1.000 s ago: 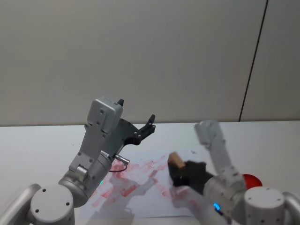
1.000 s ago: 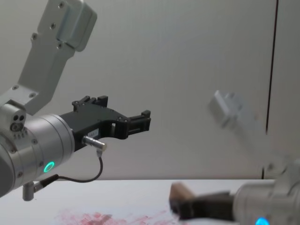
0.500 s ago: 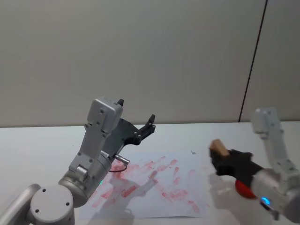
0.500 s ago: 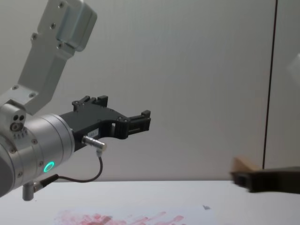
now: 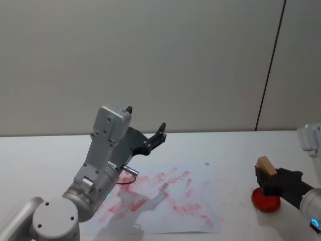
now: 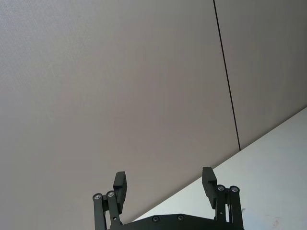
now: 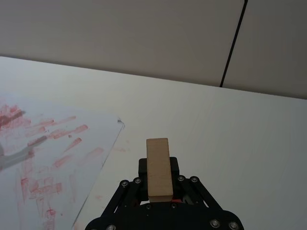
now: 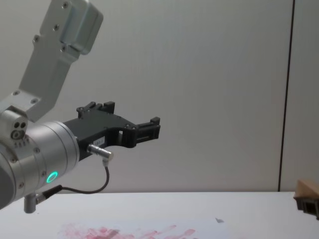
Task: Use the one hand to pick up the stamp and affix it onto the A4 paper.
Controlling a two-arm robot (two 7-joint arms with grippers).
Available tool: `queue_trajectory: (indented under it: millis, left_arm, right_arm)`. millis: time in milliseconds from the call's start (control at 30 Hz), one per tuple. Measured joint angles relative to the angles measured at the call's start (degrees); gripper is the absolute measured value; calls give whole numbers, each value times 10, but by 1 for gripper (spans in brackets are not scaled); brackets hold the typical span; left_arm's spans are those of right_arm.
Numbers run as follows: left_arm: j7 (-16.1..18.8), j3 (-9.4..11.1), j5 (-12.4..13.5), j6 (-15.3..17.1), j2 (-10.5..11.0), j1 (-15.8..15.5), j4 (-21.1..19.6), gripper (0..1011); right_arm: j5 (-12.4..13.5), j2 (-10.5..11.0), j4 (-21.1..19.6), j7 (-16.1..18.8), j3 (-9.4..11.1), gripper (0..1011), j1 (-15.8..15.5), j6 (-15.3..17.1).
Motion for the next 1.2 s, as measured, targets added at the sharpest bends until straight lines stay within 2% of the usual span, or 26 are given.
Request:
queue_trajectory:
  millis: [700, 1200]
  left_arm:
    - [0, 0, 0, 0, 0, 0, 0, 1002]
    - [0, 0, 0, 0, 0, 0, 0, 1002]
  right_arm:
    - [-24, -7, 44, 1, -8, 221, 6, 18]
    - [-40, -19, 73, -9, -13, 221, 14, 10]
